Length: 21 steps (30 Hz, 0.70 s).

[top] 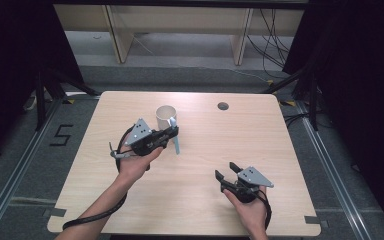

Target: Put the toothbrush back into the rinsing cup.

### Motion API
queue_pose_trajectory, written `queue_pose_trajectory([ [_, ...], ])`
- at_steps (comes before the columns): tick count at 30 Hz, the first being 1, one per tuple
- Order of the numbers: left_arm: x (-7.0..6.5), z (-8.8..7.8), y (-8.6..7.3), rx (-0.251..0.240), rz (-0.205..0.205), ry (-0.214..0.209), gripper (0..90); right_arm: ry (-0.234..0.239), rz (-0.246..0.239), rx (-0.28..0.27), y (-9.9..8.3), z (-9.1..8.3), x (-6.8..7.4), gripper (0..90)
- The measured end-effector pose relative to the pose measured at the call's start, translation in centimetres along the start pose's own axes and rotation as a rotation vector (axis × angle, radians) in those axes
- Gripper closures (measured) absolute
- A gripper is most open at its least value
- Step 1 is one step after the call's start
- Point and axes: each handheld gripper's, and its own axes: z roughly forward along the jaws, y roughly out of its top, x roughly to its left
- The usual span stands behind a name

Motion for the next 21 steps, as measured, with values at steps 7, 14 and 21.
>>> queue_pose_trajectory([
  [7, 0.3, -0.2, 0.4, -0.008, 0.004, 0.013, 85.3, -0.016, 0.025, 0.006, -0.3, -0.3, -0.1, 39.6],
  [14, 0.7, -0.4, 0.8, -0.02, 0.006, 0.022, 85.3, -0.032, -0.011, -0.006, -0.5, -0.3, -0.4, 39.8],
  [21, 1.1, -0.3, 1.5, -0.029, 0.006, 0.029, 85.3, -0.019, 0.003, -0.006, -0.5, -0.3, -0.4, 39.8],
])
